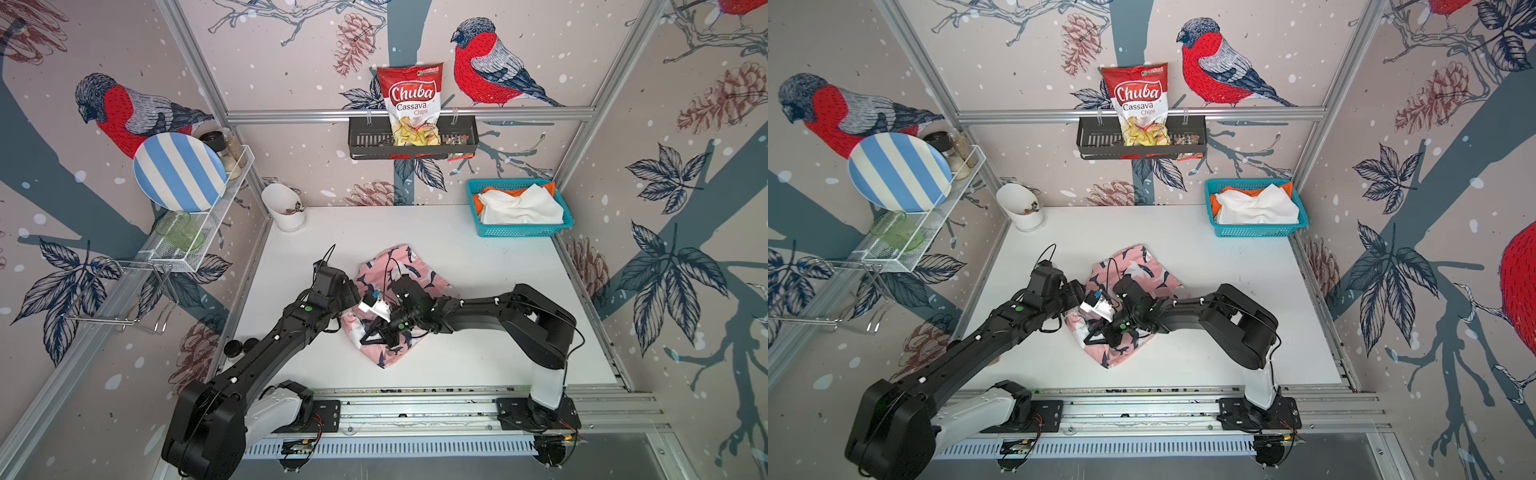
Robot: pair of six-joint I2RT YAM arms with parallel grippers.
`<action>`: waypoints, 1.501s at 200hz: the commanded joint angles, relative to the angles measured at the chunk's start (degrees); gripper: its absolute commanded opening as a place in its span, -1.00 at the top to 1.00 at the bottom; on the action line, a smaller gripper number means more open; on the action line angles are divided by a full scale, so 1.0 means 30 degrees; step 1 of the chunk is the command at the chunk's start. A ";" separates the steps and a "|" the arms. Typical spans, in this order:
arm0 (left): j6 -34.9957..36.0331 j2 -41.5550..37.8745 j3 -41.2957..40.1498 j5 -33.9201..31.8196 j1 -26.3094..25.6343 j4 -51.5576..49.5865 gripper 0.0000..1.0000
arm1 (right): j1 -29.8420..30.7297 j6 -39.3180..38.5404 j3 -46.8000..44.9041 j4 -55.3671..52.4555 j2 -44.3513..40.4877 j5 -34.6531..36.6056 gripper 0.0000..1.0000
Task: Roll up the shorts
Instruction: Roll the shorts at the center of the board.
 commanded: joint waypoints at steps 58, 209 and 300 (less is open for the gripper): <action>0.0625 0.0515 -0.0152 0.3579 -0.0147 -0.1345 -0.38 | -0.1713 0.5682 -0.0121 -0.4576 0.1202 0.1947 1.00; 0.2795 1.4111 0.9270 1.1580 0.0251 0.1193 0.15 | 0.1376 -0.1233 0.0647 -1.1904 -0.4444 1.3685 1.00; 0.2262 1.8510 0.8926 1.0468 0.0190 0.2900 0.30 | 0.6665 -0.1361 0.2265 -1.1293 -0.3072 1.2954 1.00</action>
